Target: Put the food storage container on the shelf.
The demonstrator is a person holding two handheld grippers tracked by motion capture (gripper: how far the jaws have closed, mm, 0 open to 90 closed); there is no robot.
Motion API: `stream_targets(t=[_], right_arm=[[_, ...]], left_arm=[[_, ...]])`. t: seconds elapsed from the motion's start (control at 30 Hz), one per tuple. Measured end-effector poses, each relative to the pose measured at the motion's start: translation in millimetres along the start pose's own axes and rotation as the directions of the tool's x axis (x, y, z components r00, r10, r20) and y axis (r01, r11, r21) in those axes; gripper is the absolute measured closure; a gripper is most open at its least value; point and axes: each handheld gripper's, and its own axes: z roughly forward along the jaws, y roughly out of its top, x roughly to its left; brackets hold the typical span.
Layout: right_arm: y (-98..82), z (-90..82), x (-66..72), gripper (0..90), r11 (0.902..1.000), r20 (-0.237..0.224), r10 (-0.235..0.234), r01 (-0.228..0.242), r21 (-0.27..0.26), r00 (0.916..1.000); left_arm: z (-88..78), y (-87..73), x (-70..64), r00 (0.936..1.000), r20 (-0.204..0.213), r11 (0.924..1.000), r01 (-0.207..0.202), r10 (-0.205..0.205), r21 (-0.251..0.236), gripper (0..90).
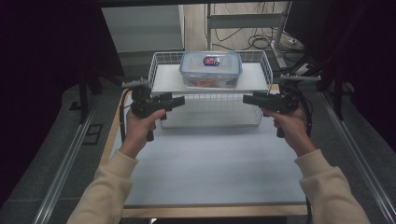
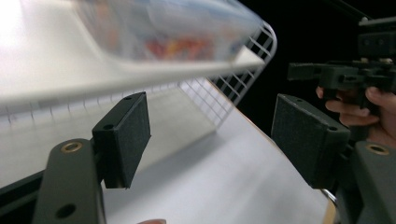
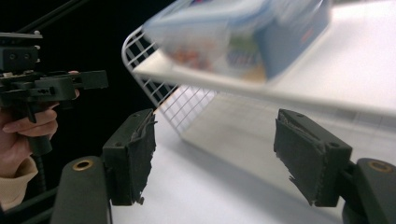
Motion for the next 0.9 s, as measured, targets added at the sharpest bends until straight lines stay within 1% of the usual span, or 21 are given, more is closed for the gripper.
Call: stream_targets(t=[0.03,0.07,0.1,0.13,0.2,0.23,0.27,0.3,0.33,0.37,0.4,0.43,0.47,0.5,0.53,0.57,0.63,0.7,0.83,0.9], right_arm=[[-6.6,-2.1,1.2,29.2,1.0000,-0.005,-0.007,0.007,0.007,1.0000],[-13.2,-4.0,2.5,29.2,0.9999,-0.010,-0.011,0.011,0.011,0.9999],[-22.0,-6.2,4.1,29.1,0.9997,-0.010,-0.023,0.023,0.012,0.9997],[-35.2,-8.7,7.4,28.7,0.9982,-0.008,-0.053,0.053,0.029,0.9986],[-51.8,-11.3,11.0,28.3,0.9958,-0.011,-0.079,0.079,0.045,0.9968],[-51.8,-11.3,11.0,28.3,0.9958,-0.011,-0.079,0.079,0.045,0.9968],[-60.3,-12.3,11.9,28.2,0.9949,-0.015,-0.085,0.086,0.052,0.9962],[-78.3,-12.9,12.5,27.8,0.9937,-0.017,-0.089,0.090,0.067,0.9958],[-87.4,-12.8,12.1,27.7,0.9928,-0.018,-0.090,0.091,0.077,0.9958],[-96.2,-12.0,11.1,27.6,0.9918,-0.015,-0.092,0.093,0.087,0.9957],[-96.2,-12.0,11.1,27.6,0.9918,-0.015,-0.092,0.093,0.087,0.9957],[-104.4,-11.1,10.1,27.6,0.9907,-0.012,-0.091,0.092,0.100,0.9958],[-111.8,-10.0,8.8,27.6,0.9900,-0.010,-0.088,0.088,0.110,0.9961],[-123.6,-7.4,5.7,27.5,0.9886,-0.006,-0.080,0.080,0.127,0.9968],[-123.6,-7.4,5.7,27.5,0.9886,-0.006,-0.080,0.080,0.127,0.9968],[-131.0,-6.0,2.8,27.4,0.9881,-0.002,-0.071,0.071,0.137,0.9975],[-133.1,-5.7,1.6,27.4,0.9882,0.001,-0.068,0.068,0.137,0.9977],[-134.2,-5.5,0.6,27.3,0.9880,0.005,-0.068,0.067,0.140,0.9977],[-132.8,-7.0,1.1,26.7,0.9895,0.005,-0.075,0.074,0.124,0.9972],[-133.0,-7.2,1.7,25.0,0.9887,0.007,-0.086,0.085,0.123,0.9963]], left_arm=[[-2.5,-7.8,-1.6,1.0000,0.002,1.0000,-0.007,0.007,0.003,27.9],[-5.4,-18.3,-3.2,0.9999,0.011,1.0000,-0.007,0.007,0.004,27.9],[-6.6,-24.8,-4.0,0.9998,0.021,1.0000,-0.006,0.006,0.005,28.0],[-7.7,-33.5,-5.6,0.9995,0.030,0.9998,-0.009,0.009,0.019,27.8],[-9.2,-51.3,-8.6,0.9989,0.032,0.9981,-0.036,0.034,0.050,27.6],[-9.7,-60.0,-9.7,0.9986,0.037,0.9971,-0.040,0.037,0.066,27.6],[-10.3,-68.6,-10.0,0.9982,0.043,0.9960,-0.044,0.041,0.077,27.4],[-10.8,-84.5,-10.5,0.9978,0.043,0.9937,-0.054,0.050,0.098,27.4],[-10.8,-84.5,-10.5,0.9978,0.043,0.9937,-0.054,0.050,0.098,27.2],[-10.8,-91.6,-10.2,0.9976,0.041,0.9921,-0.059,0.055,0.110,27.1],[-10.4,-98.0,-9.5,0.9975,0.037,0.9911,-0.065,0.061,0.117,27.1],[-9.5,-103.6,-7.9,0.9973,0.032,0.9896,-0.069,0.066,0.126,27.0],[-8.1,-108.5,-6.1,0.9980,0.032,0.9891,-0.059,0.055,0.135,27.1],[-6.2,-112.5,-4.4,0.9986,0.037,0.9878,-0.044,0.039,0.149,26.8],[-4.3,-115.4,-2.8,0.9988,0.037,0.9862,-0.037,0.031,0.161,26.8],[-3.2,-117.5,-1.6,0.9991,0.032,0.9853,-0.035,0.030,0.167,26.7],[-1.7,-119.7,0.6,0.9993,0.030,0.9853,-0.024,0.019,0.169,26.7],[-0.9,-120.1,1.6,0.9995,0.023,0.9849,-0.026,0.022,0.171,26.5],[-0.2,-120.5,0.7,0.9994,0.021,0.9844,-0.032,0.029,0.173,25.8],[0.1,-121.0,0.7,0.9994,0.021,0.9843,-0.031,0.028,0.174,25.2]])
